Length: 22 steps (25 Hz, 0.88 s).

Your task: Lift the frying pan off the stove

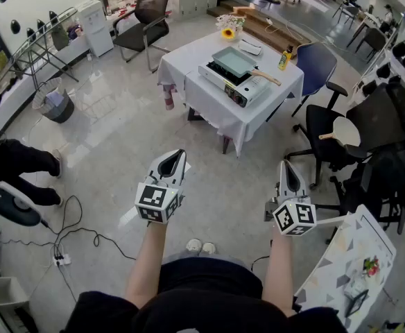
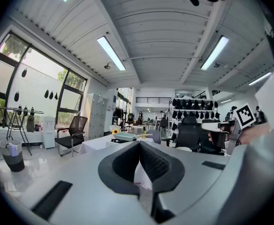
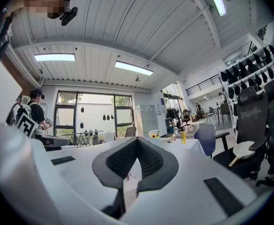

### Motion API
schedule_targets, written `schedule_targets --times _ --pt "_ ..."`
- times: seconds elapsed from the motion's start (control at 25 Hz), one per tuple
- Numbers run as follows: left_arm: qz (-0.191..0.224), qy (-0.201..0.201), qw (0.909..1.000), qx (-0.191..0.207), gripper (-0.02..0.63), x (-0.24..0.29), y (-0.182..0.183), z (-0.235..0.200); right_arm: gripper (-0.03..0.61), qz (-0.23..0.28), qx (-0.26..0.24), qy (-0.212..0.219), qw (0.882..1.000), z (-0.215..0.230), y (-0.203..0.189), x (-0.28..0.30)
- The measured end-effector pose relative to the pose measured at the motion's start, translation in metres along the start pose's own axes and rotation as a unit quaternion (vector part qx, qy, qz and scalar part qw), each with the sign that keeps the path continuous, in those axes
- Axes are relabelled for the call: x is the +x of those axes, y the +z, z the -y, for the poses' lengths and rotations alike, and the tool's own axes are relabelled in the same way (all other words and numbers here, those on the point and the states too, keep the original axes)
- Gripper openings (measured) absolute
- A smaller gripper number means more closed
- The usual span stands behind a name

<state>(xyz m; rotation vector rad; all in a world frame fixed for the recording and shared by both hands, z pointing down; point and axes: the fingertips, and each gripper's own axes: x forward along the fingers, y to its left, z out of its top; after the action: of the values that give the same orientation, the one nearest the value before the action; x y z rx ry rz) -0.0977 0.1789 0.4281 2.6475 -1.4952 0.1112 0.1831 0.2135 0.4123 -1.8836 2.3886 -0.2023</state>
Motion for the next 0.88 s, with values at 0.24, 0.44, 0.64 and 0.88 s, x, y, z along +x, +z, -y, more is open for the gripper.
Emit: schedule_targets --times 0.24,0.44,0.64,0.88 --pt "-0.001 0.001 1.0000 -0.002 0.020 0.000 0.000 0.000 0.002 0.001 0.002 0.005 1.000 -0.003 0.001 0.001" --pt "-0.004 0.001 1.0000 -0.004 0.020 0.000 -0.004 -0.001 0.002 0.001 0.007 0.003 1.000 -0.002 -0.002 0.001" --pt "-0.007 -0.001 1.0000 -0.005 0.020 0.002 -0.006 0.001 0.002 0.003 0.029 0.002 1.000 0.000 -0.004 0.000" --pt "-0.010 -0.007 0.9999 -0.006 0.020 0.006 -0.010 0.005 0.003 -0.002 0.029 -0.002 1.000 0.004 -0.010 -0.002"
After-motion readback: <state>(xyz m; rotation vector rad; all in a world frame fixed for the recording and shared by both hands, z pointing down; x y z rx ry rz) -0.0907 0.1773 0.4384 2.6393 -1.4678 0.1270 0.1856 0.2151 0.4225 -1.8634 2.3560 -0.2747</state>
